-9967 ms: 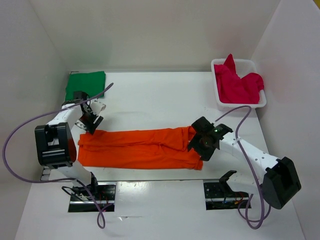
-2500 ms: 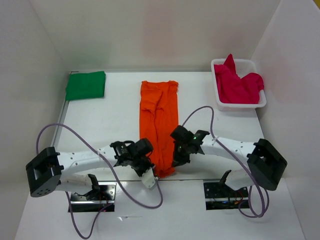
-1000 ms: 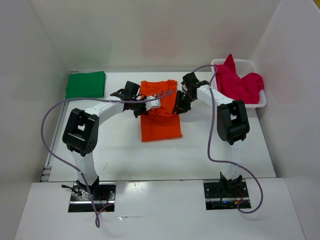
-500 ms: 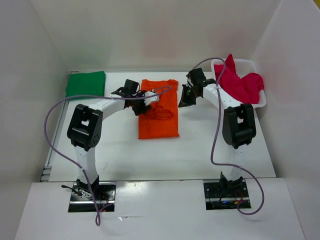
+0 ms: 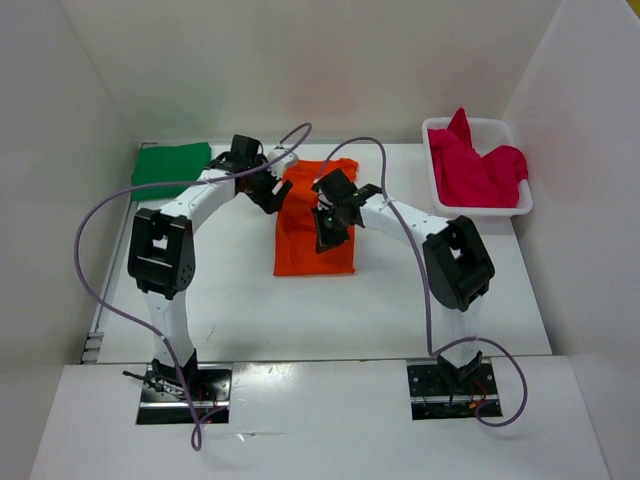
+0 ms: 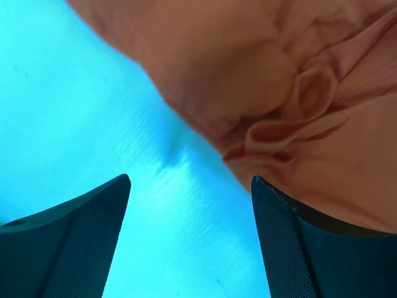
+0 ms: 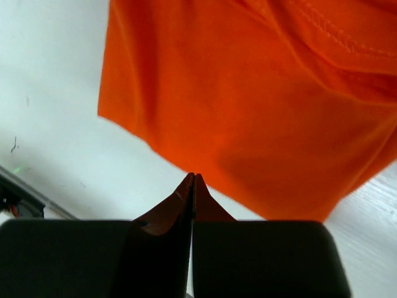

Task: Fold and stack the t-shirts
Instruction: Fold the folded rectangular tshirt in 1/3 of the way

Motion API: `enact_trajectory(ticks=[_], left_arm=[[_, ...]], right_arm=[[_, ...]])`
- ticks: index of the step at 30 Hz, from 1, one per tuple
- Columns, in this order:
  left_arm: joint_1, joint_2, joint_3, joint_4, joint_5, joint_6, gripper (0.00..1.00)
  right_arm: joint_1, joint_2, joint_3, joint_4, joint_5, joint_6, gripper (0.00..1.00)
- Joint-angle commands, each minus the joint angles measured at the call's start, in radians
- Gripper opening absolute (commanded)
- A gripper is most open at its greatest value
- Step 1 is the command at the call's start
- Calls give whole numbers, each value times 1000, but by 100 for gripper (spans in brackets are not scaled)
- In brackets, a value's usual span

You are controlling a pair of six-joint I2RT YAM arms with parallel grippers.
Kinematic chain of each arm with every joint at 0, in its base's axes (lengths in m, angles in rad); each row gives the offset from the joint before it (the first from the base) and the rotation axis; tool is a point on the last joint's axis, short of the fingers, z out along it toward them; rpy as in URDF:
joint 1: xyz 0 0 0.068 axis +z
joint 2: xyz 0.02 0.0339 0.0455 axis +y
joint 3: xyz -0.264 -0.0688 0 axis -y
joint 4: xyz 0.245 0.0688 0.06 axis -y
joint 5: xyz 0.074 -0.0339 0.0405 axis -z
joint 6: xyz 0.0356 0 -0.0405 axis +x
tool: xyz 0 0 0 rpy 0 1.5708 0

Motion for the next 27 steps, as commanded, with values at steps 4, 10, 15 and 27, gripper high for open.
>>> enact_trajectory(ticks=[4, 10, 15, 27], left_arm=[[78, -59, -36, -102, 46, -141, 87], [100, -121, -77, -152, 64, -129, 89], [100, -165, -128, -185, 76, -79, 91], [12, -266, -335, -248, 131, -67, 92]], right_arm=[[-7, 117, 117, 73, 84, 45, 0], [-7, 281, 314, 41, 221, 54, 0], [-56, 367, 466, -5, 291, 54, 0], [-130, 228, 447, -42, 362, 83, 20]])
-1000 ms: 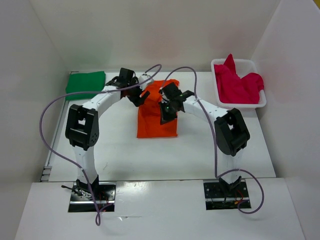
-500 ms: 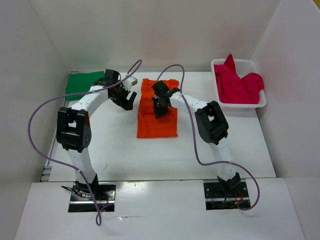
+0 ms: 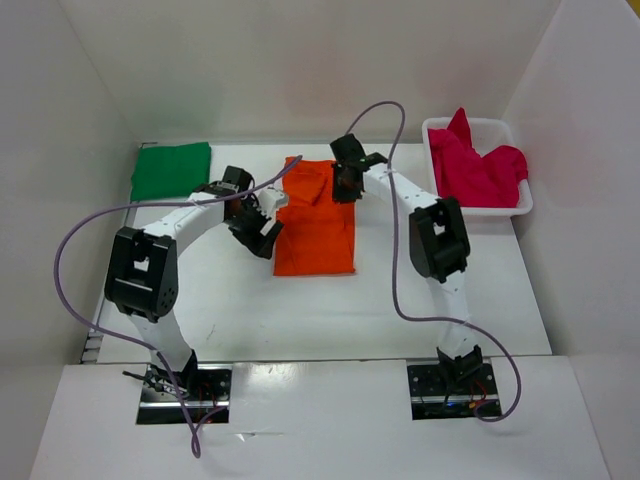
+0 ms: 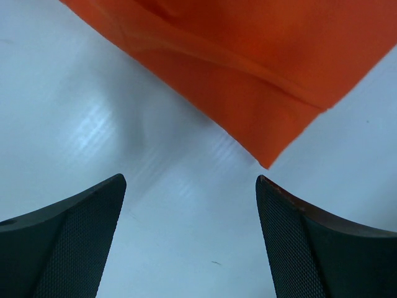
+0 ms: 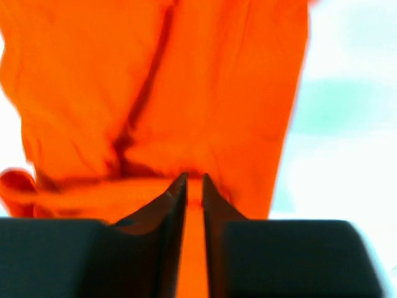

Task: Fold and stack the t-shirts
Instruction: Fold the folded rectangular tshirt in 1/3 of the way

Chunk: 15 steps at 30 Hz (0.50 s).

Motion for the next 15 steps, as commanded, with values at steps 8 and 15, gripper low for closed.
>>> enact_trajectory(ticks=[8, 15], left_arm=[[-39, -63, -113, 50, 177, -130, 92], [-48, -13, -131, 107, 223, -187, 90]], right_arm=[[-38, -514, -733, 169, -299, 62, 48], [-38, -570, -887, 241, -341, 101, 49]])
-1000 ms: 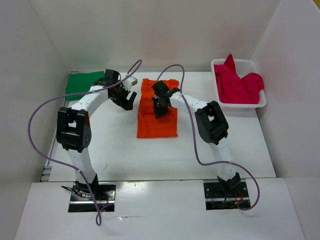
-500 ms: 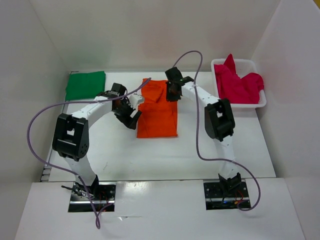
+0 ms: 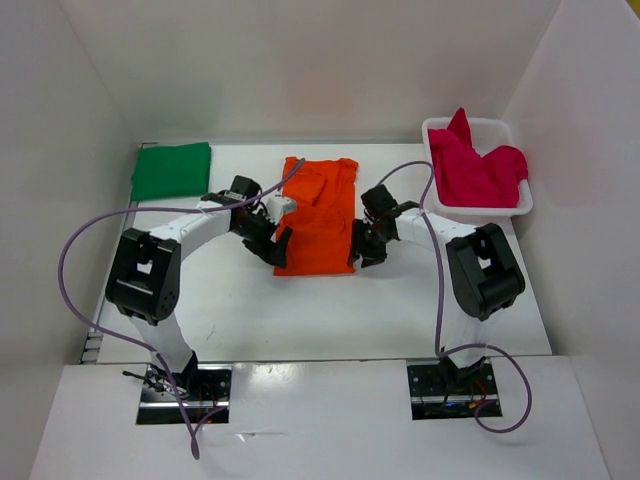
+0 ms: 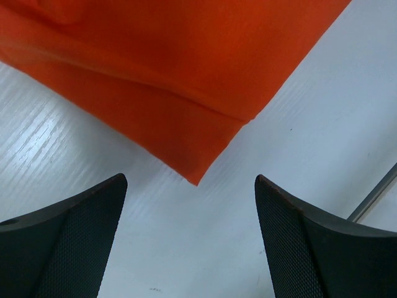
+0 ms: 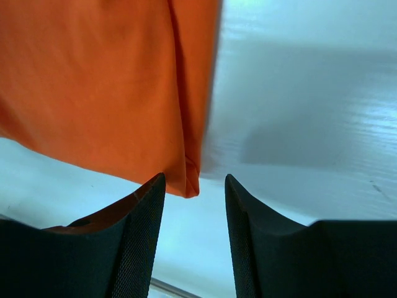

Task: Fold and stack the t-shirts
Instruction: Fold the folded rectangular tshirt in 1/3 of the way

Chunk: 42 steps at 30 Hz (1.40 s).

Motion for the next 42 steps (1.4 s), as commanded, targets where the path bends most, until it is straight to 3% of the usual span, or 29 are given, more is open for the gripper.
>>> enact_trajectory(ticks=[1, 7, 11, 16, 18, 21, 23, 25, 27, 34, 42], left_arm=[[-7, 23, -18, 44, 74, -50, 88], [-18, 73, -29, 54, 41, -59, 81], [-27, 97, -29, 63, 41, -59, 67], [-27, 106, -38, 63, 41, -59, 64], [-27, 106, -38, 63, 68, -59, 58], [-27, 115, -38, 53, 97, -59, 45], [-27, 115, -18, 42, 97, -39, 35], [-27, 115, -18, 42, 97, -28, 18], [-27, 106, -18, 33, 87, -28, 10], [-27, 74, -40, 33, 7, -19, 7], [-36, 74, -40, 24, 7, -10, 7]], right_arm=[[-5, -43, -13, 98, -59, 35, 49], [-5, -43, -54, 130, -82, 54, 49], [-5, -20, -54, 140, -106, 63, 48], [-5, -20, -72, 130, -82, 63, 48], [-5, -11, -83, 130, -97, 63, 48], [-5, -2, -92, 152, -128, 83, 32], [-5, -2, -92, 152, -119, 92, 12], [-5, -11, -92, 141, -94, 92, 0], [-16, -25, -92, 103, -73, 104, 0], [-37, -150, -168, 58, 4, 179, 0], [-37, -177, -210, 58, 4, 209, 0]])
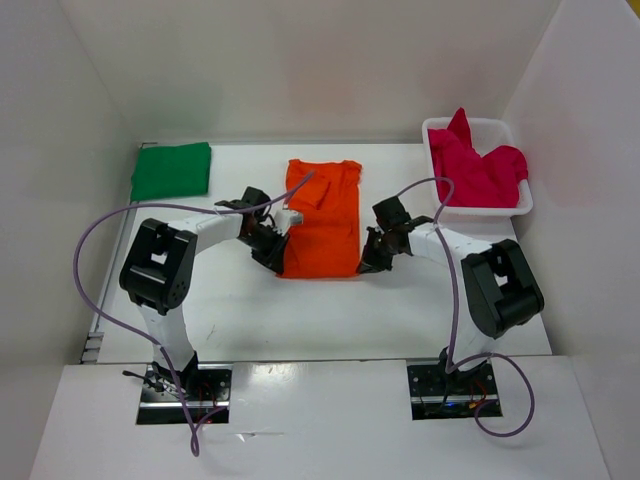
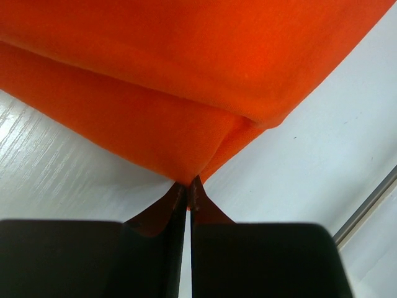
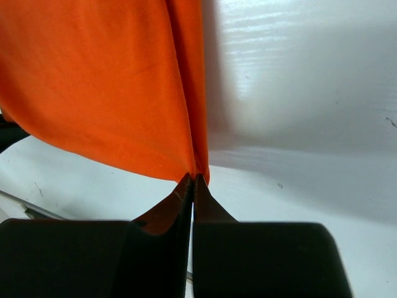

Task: Fold and stack the t-shirts
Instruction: Fold the folded rectangular tshirt in 1/3 of the way

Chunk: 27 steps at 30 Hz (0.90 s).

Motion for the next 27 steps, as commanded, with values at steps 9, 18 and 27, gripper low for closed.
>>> enact_trajectory(ticks=[9, 18, 27], left_arm=[[-2, -63, -27, -65, -63, 70, 7], [-2, -72, -48, -95, -63, 90, 7], [-2, -83, 17, -157, 16, 135, 54]], right_arm=[[-11, -72, -66, -73, 100, 50, 0], [-20, -90, -97, -84, 120, 68, 0], [-29, -92, 32, -62, 126, -28, 49]])
